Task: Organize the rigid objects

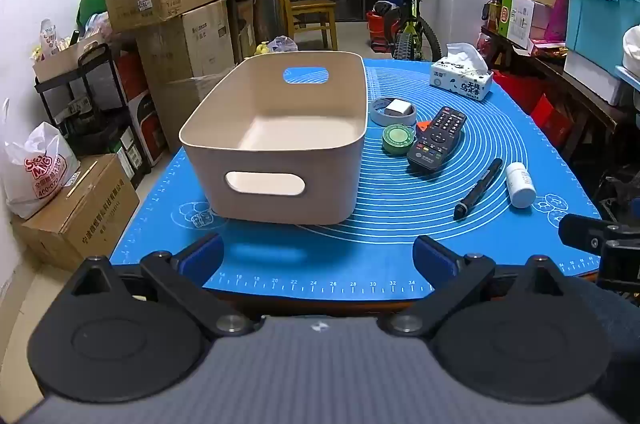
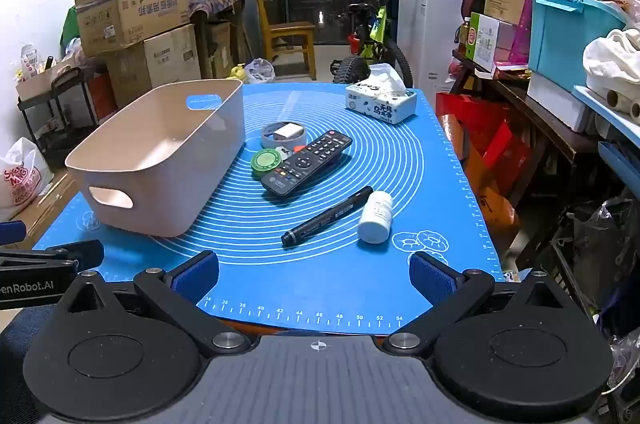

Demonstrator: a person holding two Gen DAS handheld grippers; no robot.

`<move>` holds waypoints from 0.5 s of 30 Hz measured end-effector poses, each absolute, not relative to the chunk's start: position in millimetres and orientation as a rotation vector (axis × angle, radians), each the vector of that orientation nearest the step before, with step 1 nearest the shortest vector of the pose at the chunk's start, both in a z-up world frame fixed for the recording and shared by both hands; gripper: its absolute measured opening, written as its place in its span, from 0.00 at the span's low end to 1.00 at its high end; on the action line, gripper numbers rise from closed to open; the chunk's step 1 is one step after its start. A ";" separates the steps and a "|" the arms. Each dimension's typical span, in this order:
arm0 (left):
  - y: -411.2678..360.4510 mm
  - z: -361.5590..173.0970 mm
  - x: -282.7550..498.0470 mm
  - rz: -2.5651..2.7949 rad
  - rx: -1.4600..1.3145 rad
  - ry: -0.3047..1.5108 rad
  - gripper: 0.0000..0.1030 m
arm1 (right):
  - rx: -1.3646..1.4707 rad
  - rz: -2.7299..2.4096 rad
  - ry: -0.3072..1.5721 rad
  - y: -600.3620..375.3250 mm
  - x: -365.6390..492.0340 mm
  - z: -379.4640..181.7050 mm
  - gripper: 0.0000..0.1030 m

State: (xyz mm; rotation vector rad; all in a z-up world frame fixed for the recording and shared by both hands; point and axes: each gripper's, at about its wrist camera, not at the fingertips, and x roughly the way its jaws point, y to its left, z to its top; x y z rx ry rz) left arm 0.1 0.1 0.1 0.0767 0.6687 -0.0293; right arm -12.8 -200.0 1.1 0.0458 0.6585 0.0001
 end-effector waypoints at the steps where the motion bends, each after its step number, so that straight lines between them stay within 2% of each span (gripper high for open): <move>1: 0.1 0.0 0.1 -0.028 0.078 0.669 0.97 | 0.045 0.000 0.658 -200.0 -12.9 1.2 0.98; 15: 3.9 0.3 0.3 -0.029 0.086 0.665 0.97 | 0.045 0.002 0.655 -198.5 -13.6 1.4 0.98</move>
